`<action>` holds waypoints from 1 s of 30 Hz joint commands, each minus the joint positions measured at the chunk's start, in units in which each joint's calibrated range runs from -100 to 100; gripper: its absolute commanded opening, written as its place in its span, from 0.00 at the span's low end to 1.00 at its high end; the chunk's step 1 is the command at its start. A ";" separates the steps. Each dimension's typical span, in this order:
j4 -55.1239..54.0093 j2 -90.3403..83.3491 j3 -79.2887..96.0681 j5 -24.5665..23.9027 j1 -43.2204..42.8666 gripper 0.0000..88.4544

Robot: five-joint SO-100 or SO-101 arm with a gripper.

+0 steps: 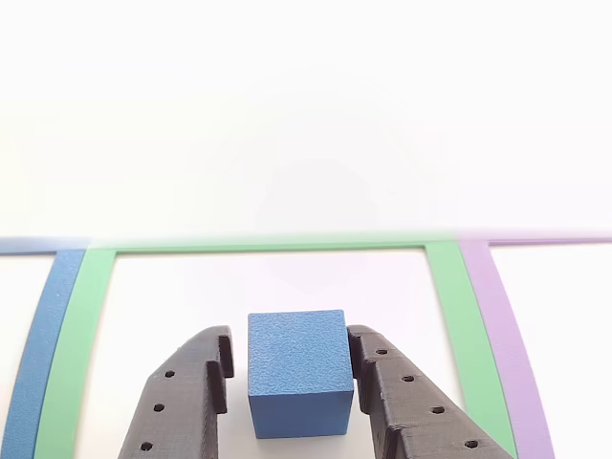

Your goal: Tower of hanoi

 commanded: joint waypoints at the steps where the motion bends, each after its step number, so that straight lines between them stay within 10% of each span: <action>1: -1.60 -0.23 -0.53 0.39 -0.70 0.07; 18: 7.71 -15.70 5.10 0.39 -2.38 0.04; 30: 59.83 -49.51 -7.80 0.39 -2.46 0.04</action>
